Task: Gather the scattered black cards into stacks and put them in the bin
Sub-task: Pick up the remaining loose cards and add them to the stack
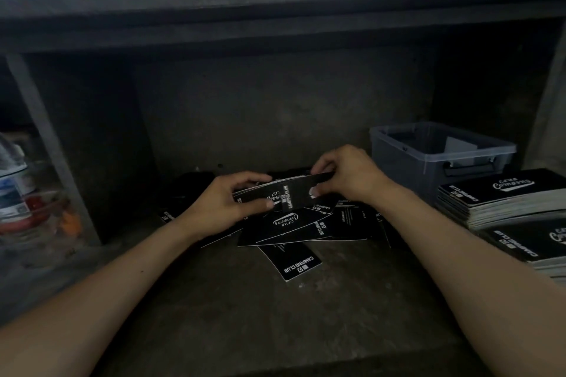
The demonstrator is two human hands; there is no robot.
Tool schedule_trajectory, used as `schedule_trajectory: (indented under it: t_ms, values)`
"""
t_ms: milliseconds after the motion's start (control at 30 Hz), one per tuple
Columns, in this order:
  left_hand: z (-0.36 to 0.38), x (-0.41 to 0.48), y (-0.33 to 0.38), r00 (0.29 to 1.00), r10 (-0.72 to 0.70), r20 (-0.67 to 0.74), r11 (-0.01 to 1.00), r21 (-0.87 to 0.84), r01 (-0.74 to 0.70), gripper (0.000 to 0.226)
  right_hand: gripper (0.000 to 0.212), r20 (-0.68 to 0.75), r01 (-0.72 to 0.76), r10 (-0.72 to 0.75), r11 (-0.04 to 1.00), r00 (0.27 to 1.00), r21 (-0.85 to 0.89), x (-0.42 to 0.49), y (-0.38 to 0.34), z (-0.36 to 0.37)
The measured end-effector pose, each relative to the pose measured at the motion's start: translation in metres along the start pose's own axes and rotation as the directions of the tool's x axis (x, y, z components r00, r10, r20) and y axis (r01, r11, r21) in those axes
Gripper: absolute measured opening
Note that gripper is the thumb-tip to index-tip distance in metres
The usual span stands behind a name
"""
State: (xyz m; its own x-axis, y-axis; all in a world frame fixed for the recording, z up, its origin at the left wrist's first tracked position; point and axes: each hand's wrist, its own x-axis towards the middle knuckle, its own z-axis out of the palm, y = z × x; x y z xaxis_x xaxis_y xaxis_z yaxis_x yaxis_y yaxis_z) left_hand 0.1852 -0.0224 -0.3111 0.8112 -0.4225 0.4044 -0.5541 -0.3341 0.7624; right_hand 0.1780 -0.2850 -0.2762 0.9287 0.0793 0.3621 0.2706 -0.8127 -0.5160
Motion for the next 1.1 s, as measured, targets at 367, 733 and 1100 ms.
schedule_trajectory:
  t_ms: [367, 733, 1100]
  values:
    - [0.001, 0.002, 0.000, 0.999, -0.021, -0.044, 0.997, 0.076, 0.025, 0.045, 0.063, 0.220, -0.071, 0.017, 0.967, 0.975, 0.243, 0.001, -0.010, 0.033]
    - [-0.011, 0.008, -0.003, 0.949, -0.142, -0.282, 0.987, 0.028, 0.156, 0.035, 0.074, 0.268, -0.090, 0.103, 0.994, 0.958, -0.061, -0.001, 0.004, 0.015]
    - [-0.007, 0.007, -0.001, 0.972, -0.125, -0.197, 0.991, 0.022, 0.132, 0.037, 0.061, 0.457, 0.005, 0.147, 0.949, 0.877, -0.314, -0.001, 0.014, -0.019]
